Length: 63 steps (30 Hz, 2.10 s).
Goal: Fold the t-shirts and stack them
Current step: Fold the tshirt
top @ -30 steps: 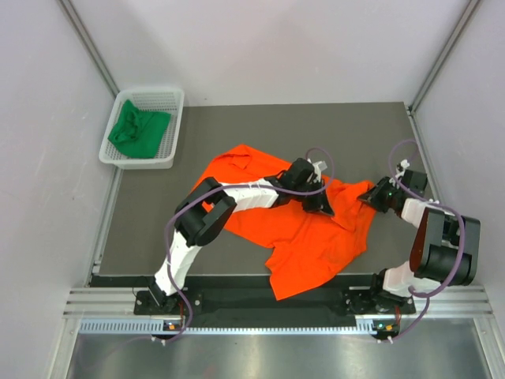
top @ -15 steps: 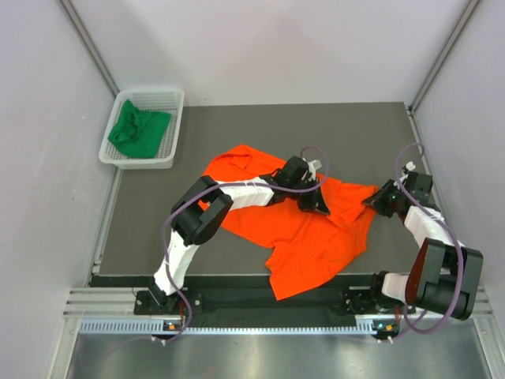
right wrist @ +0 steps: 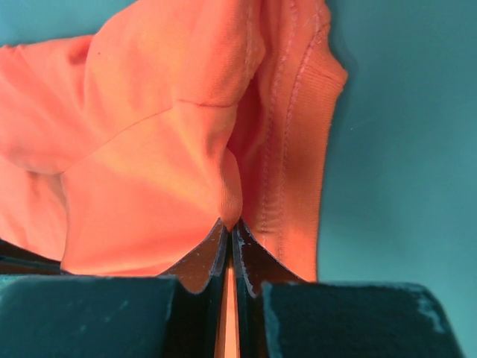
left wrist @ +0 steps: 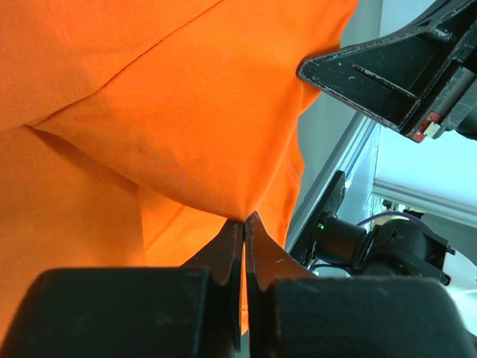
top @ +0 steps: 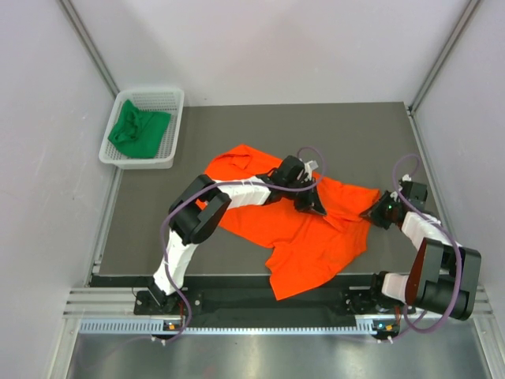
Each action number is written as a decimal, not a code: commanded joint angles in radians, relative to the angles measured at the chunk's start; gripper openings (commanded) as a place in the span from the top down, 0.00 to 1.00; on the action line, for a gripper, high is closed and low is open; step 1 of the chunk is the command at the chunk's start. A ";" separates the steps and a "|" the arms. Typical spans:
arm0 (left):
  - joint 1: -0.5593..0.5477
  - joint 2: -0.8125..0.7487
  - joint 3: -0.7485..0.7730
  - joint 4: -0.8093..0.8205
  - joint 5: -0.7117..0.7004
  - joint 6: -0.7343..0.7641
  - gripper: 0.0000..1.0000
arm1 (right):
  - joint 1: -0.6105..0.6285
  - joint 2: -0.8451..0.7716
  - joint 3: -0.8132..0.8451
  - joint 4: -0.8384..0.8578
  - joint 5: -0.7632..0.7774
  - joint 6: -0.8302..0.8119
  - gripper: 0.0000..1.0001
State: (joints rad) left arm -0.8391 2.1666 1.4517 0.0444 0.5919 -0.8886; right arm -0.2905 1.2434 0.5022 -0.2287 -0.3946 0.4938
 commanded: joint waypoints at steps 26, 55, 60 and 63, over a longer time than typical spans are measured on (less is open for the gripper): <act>0.435 -0.183 0.137 -0.294 -0.136 0.496 0.59 | 0.008 0.105 0.275 0.071 0.030 -0.064 0.39; 0.531 0.001 0.260 -0.429 -0.598 0.504 0.86 | 0.019 0.079 0.225 0.111 -0.030 -0.070 0.39; 0.540 0.061 0.328 -0.417 -0.596 0.516 0.84 | 0.019 0.083 0.225 0.112 -0.030 -0.070 0.39; 0.555 0.093 0.358 -0.376 -0.562 0.510 0.83 | 0.019 0.085 0.226 0.112 -0.029 -0.072 0.39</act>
State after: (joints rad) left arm -0.2974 2.2333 1.7569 -0.3813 0.0071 -0.3897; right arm -0.2821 1.3499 0.7330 -0.1616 -0.4137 0.4301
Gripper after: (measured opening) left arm 0.160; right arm 0.614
